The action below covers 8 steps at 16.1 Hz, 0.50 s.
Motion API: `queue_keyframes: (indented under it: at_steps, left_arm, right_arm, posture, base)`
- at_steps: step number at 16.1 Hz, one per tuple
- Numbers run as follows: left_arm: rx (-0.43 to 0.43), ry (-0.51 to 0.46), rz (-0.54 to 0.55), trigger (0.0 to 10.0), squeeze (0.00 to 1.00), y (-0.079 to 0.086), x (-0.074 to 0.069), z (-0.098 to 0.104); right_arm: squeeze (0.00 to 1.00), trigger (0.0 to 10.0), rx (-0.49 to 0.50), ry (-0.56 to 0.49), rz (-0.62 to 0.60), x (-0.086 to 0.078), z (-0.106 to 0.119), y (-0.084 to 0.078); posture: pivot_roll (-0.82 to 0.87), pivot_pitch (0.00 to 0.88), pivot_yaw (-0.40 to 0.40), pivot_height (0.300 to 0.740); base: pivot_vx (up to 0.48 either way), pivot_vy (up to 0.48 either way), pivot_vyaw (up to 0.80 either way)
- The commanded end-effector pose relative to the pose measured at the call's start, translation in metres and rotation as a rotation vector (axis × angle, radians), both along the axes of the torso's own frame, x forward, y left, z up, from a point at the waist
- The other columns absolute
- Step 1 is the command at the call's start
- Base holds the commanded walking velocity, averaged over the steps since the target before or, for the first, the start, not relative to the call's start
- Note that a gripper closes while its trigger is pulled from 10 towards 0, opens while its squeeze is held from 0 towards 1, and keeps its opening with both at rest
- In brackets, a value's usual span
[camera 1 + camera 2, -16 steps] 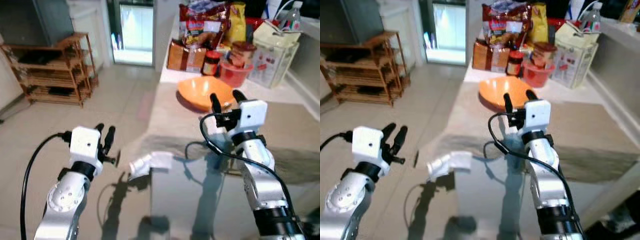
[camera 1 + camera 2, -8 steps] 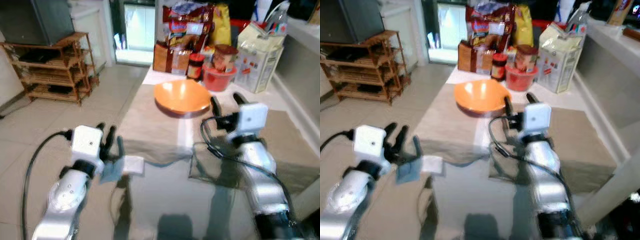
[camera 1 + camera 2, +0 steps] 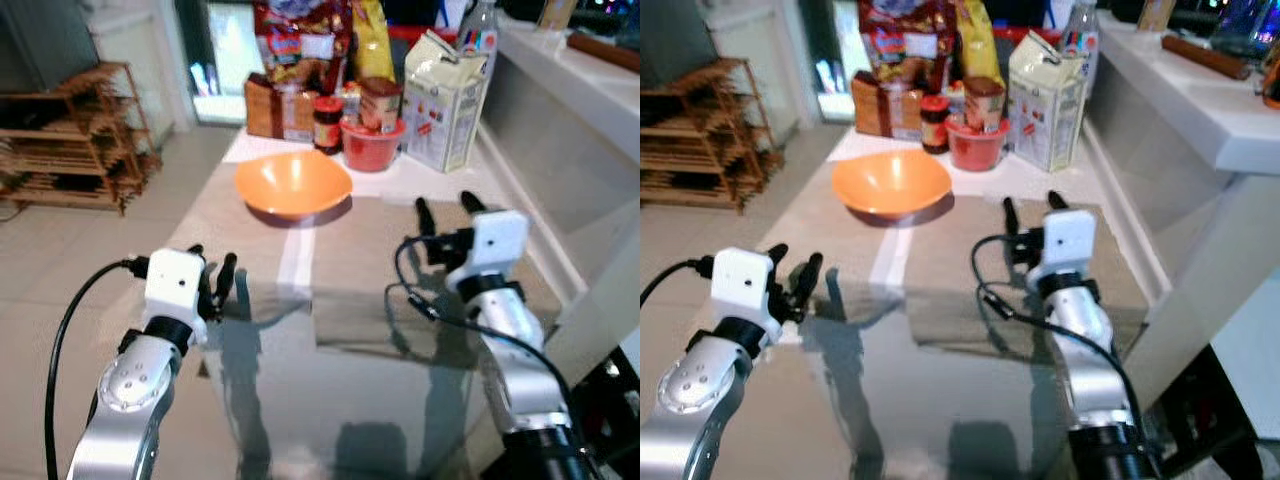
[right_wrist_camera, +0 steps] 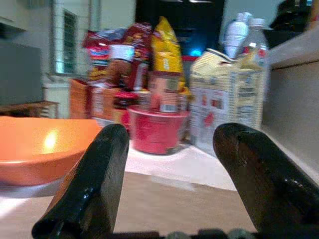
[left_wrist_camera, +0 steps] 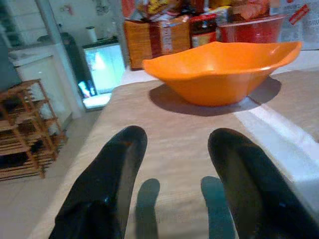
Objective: Setting the table
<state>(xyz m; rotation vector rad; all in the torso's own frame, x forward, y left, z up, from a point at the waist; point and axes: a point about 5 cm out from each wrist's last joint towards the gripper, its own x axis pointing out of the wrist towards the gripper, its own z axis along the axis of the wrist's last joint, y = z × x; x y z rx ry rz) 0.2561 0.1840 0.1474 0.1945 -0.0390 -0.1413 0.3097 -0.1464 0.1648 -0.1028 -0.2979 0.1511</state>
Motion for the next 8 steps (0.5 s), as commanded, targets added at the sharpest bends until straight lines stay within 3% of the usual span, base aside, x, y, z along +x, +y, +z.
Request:
queue_keyframes:
  at_steps: [1, 8]
  left_arm:
    - [0.005, 0.007, 0.011, 10.0, 1.00, 0.0037, 0.0025, 0.0010]
    - [0.039, 0.020, -0.002, 10.0, 1.00, 0.0099, 0.0077, 0.0027]
  right_arm:
    - [0.00, 10.0, -0.013, 0.009, -0.004, 0.0002, -0.0005, 0.0002]
    - [0.00, 10.0, -0.017, 0.016, 0.002, -0.0006, -0.0034, 0.0035]
  posture:
    - [0.04, 0.000, -0.005, 0.740]
    - [0.04, 0.000, -0.002, 0.740]
  base:
    - [0.000, 0.000, 0.00]
    - [0.000, 0.000, 0.00]
